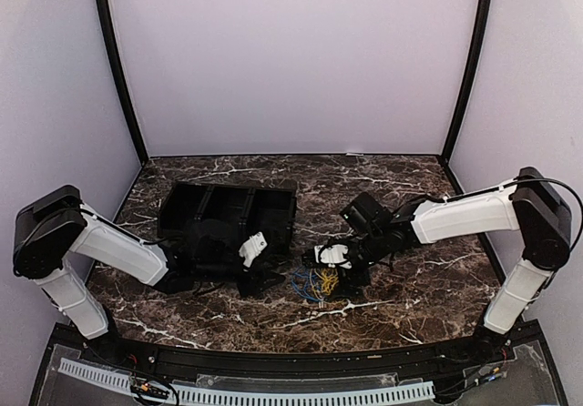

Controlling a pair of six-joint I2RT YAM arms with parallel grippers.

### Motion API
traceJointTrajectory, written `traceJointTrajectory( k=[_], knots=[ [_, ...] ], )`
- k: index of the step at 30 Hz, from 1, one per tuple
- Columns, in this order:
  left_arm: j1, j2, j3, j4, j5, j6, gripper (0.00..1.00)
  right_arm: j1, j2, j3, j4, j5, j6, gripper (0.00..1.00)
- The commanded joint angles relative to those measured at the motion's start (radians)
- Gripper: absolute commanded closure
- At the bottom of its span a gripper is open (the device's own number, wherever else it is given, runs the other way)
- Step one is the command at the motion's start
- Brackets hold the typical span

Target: Untangle the cables

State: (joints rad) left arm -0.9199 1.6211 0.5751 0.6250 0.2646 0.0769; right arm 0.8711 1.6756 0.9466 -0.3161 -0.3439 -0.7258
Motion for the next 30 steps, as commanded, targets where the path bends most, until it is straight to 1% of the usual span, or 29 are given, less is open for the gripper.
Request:
traceJointTrajectory(
  k=[1,4,6,15,22,26,30],
  knots=[
    [-0.020,0.040,-0.021,0.146,-0.090,0.112,0.60,0.008,-0.019,-0.041,0.099,-0.022,0.038,0.02],
    [-0.035,0.097,-0.006,0.162,-0.153,0.157,0.61,0.007,-0.016,-0.056,0.124,-0.030,0.049,0.02],
    [-0.042,0.127,0.008,0.172,-0.167,0.183,0.61,0.008,-0.019,-0.075,0.151,-0.024,0.049,0.03],
    [-0.054,0.201,0.088,0.149,-0.184,0.253,0.65,0.008,-0.025,-0.119,0.191,-0.015,0.054,0.04],
    [-0.071,0.243,0.146,0.111,-0.166,0.302,0.67,0.006,-0.042,-0.136,0.209,-0.008,0.061,0.05],
    [-0.077,0.258,0.167,0.101,-0.167,0.318,0.73,0.006,-0.047,-0.148,0.227,-0.004,0.070,0.05],
    [-0.078,0.259,0.167,0.103,-0.168,0.320,0.86,0.004,-0.051,-0.155,0.239,0.002,0.079,0.05]
  ],
)
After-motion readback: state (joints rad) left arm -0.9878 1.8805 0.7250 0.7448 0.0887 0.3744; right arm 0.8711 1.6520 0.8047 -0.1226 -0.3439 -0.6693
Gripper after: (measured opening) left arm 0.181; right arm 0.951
